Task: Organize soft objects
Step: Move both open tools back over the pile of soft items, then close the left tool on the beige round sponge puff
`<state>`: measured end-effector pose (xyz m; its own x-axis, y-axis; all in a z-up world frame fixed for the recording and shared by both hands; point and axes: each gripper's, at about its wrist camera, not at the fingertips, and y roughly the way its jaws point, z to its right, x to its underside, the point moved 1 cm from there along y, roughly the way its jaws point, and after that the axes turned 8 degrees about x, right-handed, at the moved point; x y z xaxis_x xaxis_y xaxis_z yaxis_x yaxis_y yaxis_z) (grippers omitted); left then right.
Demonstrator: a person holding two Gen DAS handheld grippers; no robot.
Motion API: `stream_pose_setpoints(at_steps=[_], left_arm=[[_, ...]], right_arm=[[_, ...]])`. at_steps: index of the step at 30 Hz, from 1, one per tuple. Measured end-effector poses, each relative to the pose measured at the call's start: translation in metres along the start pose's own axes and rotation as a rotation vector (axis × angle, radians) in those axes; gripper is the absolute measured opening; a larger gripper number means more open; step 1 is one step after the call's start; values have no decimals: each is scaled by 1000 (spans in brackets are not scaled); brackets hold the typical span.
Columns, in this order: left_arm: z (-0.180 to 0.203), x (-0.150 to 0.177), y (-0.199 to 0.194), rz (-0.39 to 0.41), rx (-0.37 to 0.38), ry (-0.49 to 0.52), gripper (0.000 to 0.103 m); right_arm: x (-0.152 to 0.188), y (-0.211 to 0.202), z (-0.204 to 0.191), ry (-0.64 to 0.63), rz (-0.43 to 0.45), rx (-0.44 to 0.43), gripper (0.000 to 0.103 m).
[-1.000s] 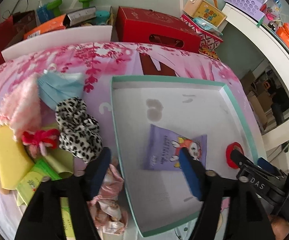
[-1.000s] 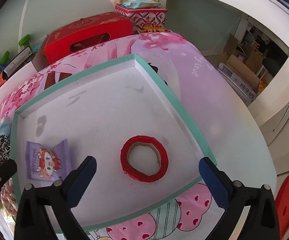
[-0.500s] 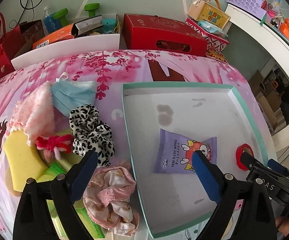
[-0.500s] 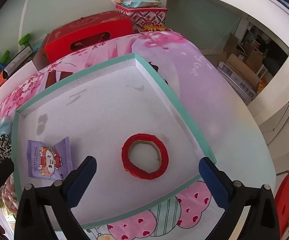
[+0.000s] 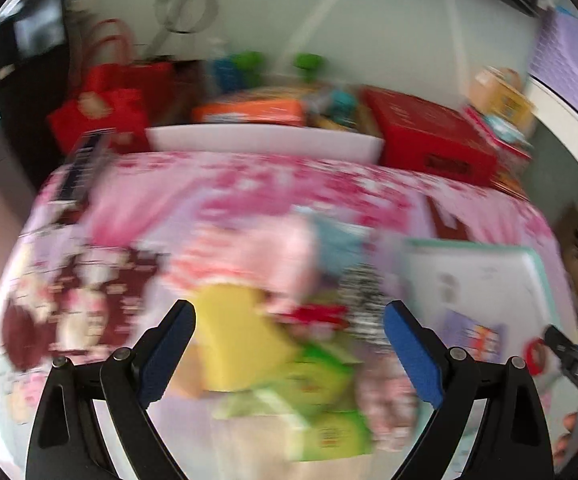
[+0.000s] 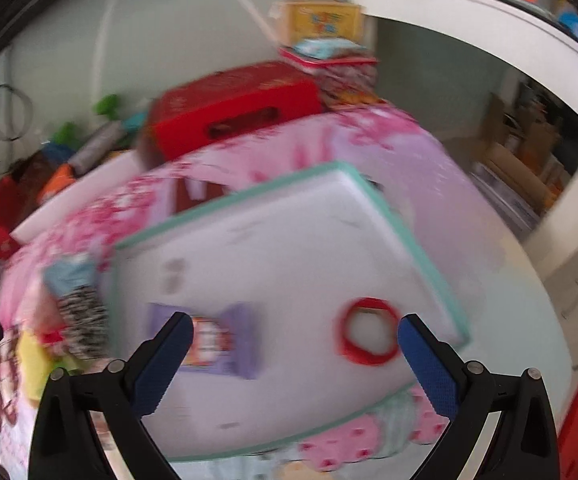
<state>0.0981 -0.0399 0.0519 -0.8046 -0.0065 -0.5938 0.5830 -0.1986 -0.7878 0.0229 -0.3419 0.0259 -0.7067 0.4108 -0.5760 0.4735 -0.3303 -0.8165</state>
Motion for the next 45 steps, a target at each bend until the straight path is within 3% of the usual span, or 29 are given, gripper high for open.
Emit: stream_pose_setpoints(at_steps=[3, 8, 13, 20, 31, 45], left_arm=[[-44, 4, -9, 8, -81, -71, 95], [-92, 20, -14, -19, -138, -185, 95], [-115, 40, -16, -55, -133, -240, 95], [-126, 62, -1, -145, -127, -239, 95], [-129, 71, 26, -238, -74, -247, 95], [-117, 73, 40, -283, -32, -204, 95]], right_arm=[[3, -9, -32, -63, 8, -77, 103], [15, -22, -89, -181, 10, -198, 103], [35, -23, -140, -301, -17, -287, 103], [66, -16, -196, -467, -69, -365, 103], [87, 4, -219, -556, -122, -392, 102], [93, 8, -230, -590, -128, -419, 77]])
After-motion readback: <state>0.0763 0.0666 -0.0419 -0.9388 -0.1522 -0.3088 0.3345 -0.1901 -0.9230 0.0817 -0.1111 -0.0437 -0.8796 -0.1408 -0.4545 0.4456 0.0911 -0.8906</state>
